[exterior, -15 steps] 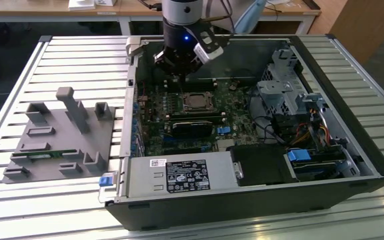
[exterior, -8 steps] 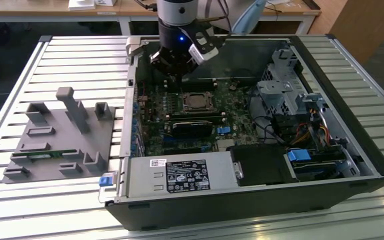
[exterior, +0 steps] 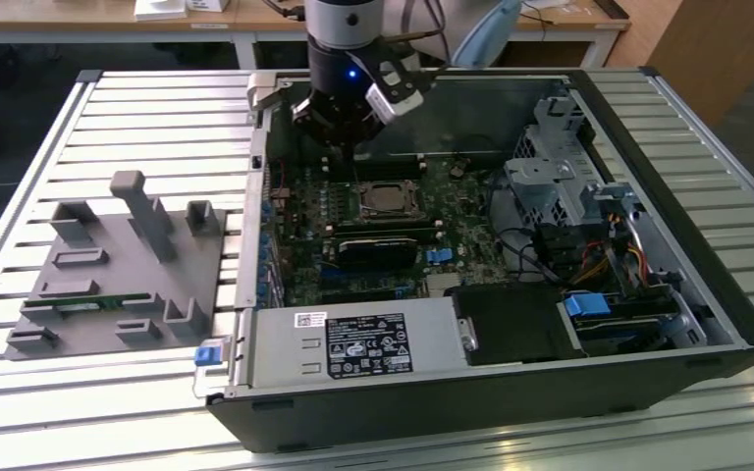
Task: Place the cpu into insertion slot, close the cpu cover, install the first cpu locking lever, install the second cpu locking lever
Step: 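Install the first cpu locking lever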
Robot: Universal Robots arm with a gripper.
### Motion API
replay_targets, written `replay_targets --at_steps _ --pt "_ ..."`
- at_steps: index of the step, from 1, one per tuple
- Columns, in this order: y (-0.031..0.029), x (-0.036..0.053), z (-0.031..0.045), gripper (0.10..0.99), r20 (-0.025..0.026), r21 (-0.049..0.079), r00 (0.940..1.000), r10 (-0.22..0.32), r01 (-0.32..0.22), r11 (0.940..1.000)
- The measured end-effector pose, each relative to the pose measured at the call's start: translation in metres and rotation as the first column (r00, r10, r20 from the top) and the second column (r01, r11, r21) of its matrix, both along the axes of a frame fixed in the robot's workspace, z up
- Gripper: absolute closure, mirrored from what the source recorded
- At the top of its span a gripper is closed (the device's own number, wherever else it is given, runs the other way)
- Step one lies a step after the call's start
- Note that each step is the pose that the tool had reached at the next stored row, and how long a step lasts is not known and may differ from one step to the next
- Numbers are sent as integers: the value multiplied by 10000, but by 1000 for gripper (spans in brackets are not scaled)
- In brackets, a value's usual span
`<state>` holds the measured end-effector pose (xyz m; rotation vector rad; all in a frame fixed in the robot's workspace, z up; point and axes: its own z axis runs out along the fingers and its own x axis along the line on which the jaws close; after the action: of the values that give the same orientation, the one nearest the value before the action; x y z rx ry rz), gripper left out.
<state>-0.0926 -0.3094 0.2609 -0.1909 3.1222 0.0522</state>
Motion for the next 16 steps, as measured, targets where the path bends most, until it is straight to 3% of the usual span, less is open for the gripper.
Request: replay_targets --at_steps 16 --pt "153 -10 -52 980 -1 23 10000 2 -2 10000"
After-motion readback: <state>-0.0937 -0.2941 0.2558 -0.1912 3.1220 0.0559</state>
